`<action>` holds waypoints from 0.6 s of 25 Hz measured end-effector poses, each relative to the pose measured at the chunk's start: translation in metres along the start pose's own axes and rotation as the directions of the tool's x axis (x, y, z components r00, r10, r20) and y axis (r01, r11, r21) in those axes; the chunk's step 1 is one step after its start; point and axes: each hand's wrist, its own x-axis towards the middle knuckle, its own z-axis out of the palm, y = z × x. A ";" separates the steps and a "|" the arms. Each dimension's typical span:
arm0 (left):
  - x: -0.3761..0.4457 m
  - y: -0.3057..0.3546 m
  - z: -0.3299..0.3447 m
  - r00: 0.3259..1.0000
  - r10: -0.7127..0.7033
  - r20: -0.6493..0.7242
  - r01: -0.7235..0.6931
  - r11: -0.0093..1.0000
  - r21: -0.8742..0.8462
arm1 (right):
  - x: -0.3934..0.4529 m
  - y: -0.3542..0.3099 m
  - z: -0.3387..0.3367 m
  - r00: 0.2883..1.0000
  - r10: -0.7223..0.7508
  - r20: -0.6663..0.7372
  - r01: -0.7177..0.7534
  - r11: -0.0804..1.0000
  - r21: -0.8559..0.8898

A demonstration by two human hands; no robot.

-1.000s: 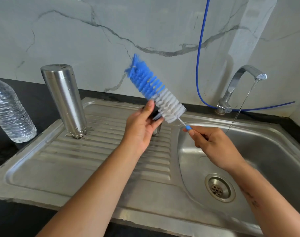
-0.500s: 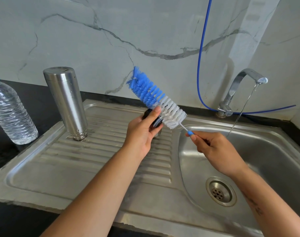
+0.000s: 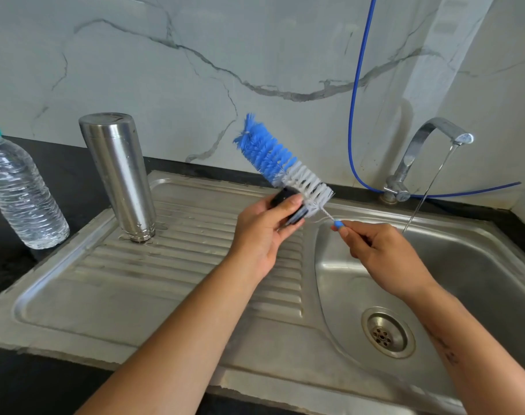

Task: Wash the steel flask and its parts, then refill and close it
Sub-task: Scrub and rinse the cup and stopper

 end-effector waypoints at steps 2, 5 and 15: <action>0.001 0.002 0.000 1.000 0.021 -0.010 -0.021 1.000 -0.008 | -0.001 -0.002 0.001 1.000 -0.006 0.006 0.006 1.000 0.014; 0.010 0.014 -0.013 0.996 0.056 -0.076 -0.064 0.992 -0.113 | -0.009 -0.002 -0.007 0.995 -0.024 0.097 0.019 0.998 0.052; 0.011 0.012 -0.011 0.989 0.017 -0.149 -0.036 0.991 -0.126 | -0.006 0.007 -0.002 0.998 -0.037 0.046 0.034 0.998 0.052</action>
